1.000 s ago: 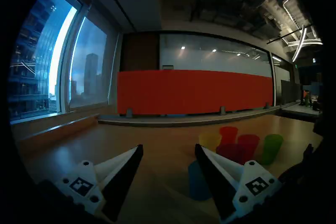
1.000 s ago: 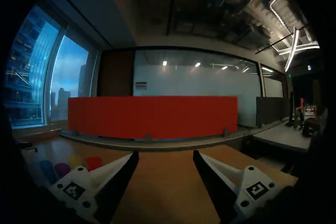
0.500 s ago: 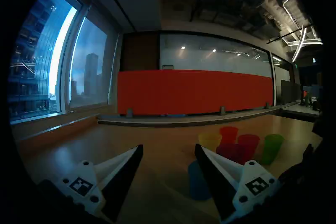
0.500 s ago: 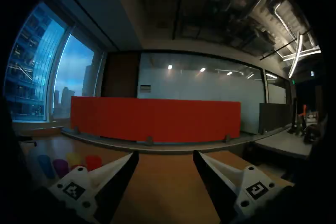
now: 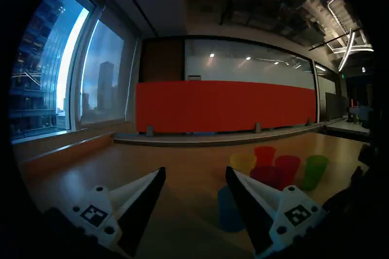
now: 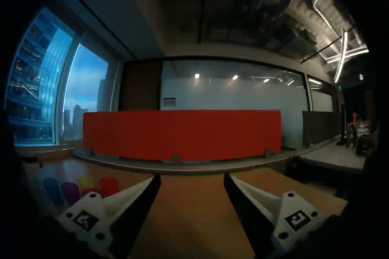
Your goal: Pour water
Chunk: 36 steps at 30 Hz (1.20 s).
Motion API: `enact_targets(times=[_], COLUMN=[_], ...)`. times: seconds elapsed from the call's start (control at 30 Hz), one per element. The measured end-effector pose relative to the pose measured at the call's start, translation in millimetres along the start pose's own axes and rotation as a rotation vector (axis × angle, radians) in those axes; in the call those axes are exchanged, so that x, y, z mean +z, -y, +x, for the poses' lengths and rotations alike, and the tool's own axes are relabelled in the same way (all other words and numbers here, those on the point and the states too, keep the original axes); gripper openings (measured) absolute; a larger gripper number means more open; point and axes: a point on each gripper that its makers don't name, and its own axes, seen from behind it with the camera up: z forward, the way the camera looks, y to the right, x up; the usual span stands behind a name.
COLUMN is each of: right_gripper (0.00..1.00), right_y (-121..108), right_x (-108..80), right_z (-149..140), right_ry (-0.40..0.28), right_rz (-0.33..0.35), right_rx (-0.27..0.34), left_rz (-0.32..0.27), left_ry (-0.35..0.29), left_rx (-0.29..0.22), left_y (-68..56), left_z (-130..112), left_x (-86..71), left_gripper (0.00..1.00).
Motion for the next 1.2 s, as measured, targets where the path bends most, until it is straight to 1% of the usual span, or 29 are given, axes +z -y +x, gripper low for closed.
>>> enact_targets(times=[0.1, 0.4, 0.5, 0.9, 1.2], right_gripper=[1.0, 1.0, 1.0, 1.0, 1.0], right_y=[1, 3, 6, 8, 5], right_x=[-0.5, 1.4, 1.0, 3.3, 4.3], right_z=[-9, -38, -46, -61, -70], right_ry=[0.003, 0.033, 0.049, 0.071, 0.088], right_rz=[0.0, -0.009, 0.0, 0.009, 0.001], right_rx=[0.003, -0.018, -0.018, -0.017, -0.01], left_rz=[0.0, 0.001, 0.001, 0.0, 0.0], left_ry=[0.0, 0.0, 0.0, 0.0, 0.0], left_rx=[0.0, 0.0, 0.0, 0.0, 0.0], left_y=[0.3, 2.3, 2.2, 2.5, 2.7], left_z=[0, 0, 0, 0, 0], left_x=[0.2, -2.5, -1.9, -1.6, -1.9], left_gripper=[0.91, 0.91, 0.91, 0.91, 0.91])
